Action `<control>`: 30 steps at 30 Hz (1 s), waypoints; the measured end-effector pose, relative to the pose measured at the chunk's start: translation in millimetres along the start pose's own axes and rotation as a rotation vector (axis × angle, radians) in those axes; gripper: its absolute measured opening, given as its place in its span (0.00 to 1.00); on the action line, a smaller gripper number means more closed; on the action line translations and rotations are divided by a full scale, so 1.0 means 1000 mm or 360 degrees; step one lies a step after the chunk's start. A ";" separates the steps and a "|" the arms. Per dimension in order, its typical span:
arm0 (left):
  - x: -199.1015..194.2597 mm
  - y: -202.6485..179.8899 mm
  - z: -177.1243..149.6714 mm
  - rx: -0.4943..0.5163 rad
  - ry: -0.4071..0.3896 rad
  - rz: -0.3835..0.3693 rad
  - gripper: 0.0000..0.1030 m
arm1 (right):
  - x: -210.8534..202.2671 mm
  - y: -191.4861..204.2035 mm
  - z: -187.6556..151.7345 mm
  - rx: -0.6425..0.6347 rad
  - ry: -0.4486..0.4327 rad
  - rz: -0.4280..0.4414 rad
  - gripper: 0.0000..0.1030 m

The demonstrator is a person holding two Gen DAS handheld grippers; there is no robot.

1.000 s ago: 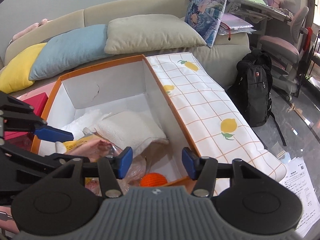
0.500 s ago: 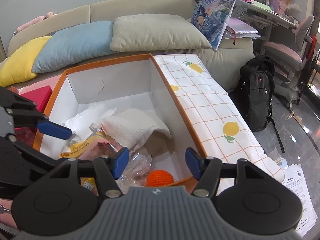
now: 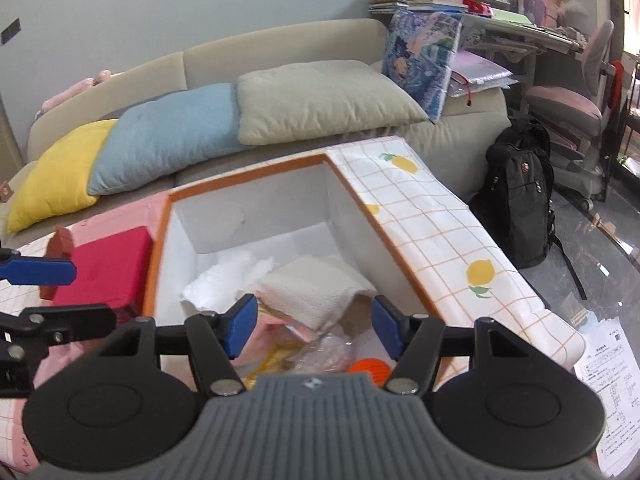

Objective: Organize soft objects
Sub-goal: 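Move both tools back over the pink and white cloths on the table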

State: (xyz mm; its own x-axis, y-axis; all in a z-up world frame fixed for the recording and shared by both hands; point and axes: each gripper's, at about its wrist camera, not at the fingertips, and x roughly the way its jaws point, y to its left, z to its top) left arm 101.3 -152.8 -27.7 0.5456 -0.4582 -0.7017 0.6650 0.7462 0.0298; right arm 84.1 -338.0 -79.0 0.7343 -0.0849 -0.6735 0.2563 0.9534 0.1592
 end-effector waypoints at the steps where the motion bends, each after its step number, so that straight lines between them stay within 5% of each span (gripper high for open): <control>1: -0.004 0.006 -0.003 -0.0043 -0.0014 0.0023 0.74 | -0.002 0.006 0.000 -0.0011 -0.0002 0.0021 0.61; 14: -0.047 0.088 -0.070 -0.0581 -0.0020 0.0252 0.76 | -0.017 0.103 -0.022 -0.0388 0.0096 0.0283 0.62; 30: -0.068 0.158 -0.136 -0.1038 0.0001 0.0349 0.76 | -0.009 0.198 -0.035 -0.0626 0.0226 0.0587 0.62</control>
State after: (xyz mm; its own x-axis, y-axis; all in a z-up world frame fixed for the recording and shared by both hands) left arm 99.8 61.9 -72.7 0.6321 -0.2635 -0.7287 0.0962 0.9598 -0.2636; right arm 106.4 -138.9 -66.7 0.6322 0.2888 -0.7190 -0.2755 0.9511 0.1398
